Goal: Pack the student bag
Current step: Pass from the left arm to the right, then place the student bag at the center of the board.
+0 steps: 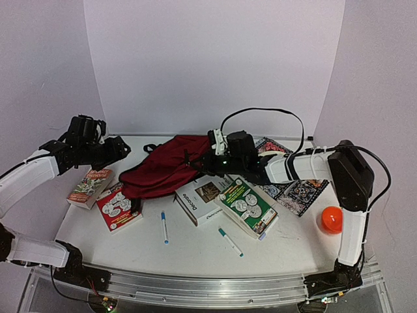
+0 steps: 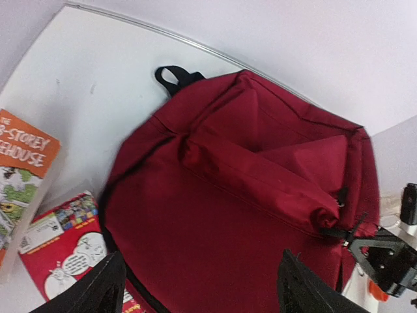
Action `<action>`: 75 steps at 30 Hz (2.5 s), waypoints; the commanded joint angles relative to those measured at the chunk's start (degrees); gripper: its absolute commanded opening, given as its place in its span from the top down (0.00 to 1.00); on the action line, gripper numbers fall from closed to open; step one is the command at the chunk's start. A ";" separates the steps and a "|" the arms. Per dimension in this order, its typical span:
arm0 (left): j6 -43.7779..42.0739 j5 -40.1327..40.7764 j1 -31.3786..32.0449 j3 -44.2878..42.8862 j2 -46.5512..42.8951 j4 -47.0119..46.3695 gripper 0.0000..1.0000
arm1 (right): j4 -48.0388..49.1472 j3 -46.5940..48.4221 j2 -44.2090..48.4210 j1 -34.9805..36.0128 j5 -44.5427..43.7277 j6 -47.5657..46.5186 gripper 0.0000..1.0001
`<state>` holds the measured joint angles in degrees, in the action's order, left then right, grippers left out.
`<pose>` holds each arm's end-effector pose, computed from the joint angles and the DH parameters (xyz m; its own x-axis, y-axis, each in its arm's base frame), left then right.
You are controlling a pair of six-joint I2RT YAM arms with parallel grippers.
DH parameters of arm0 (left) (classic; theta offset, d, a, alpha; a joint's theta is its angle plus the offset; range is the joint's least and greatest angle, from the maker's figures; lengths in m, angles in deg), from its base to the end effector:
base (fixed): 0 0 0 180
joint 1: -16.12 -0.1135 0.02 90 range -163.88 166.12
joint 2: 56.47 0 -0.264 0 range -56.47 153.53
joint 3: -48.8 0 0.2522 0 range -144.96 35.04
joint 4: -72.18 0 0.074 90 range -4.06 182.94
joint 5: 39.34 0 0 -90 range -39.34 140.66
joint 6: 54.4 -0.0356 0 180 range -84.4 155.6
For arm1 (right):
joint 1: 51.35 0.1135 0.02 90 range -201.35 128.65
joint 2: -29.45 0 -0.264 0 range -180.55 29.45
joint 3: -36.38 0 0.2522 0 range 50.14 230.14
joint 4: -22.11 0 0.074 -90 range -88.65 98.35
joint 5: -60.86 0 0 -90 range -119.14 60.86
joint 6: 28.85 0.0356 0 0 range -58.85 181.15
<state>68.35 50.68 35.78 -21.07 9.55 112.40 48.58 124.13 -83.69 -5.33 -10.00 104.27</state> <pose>0.2379 -0.0850 0.3067 -0.6515 -0.3417 -0.6773 -0.0194 0.9000 -0.4354 0.3105 0.3385 0.2502 -0.6107 0.2971 -0.7340 -0.6713 0.2974 0.6789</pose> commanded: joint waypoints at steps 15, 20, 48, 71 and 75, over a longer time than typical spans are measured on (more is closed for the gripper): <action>-11.72 -13.90 4.62 -19.07 15.43 -0.77 0.23 | 5.18 3.68 5.33 0.19 9.07 -12.38 1.00; -13.65 -14.05 8.23 -26.58 23.81 -1.41 0.25 | 5.17 3.01 5.11 0.24 10.29 -12.18 1.00; -12.01 -16.82 17.81 -10.02 27.69 -13.70 0.30 | -4.43 -11.38 5.97 -0.68 -10.03 12.78 0.30; -10.23 -15.55 19.19 -2.38 23.50 -17.84 0.31 | -19.73 1.70 -6.22 -3.79 -18.61 5.89 0.07; -10.25 -15.66 19.23 -2.19 23.24 -17.93 0.31 | -19.75 3.02 -8.28 -3.98 -18.92 3.51 0.13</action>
<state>58.14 34.77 54.75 -23.37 35.27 96.90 33.15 125.57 -88.16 -8.76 -27.44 110.98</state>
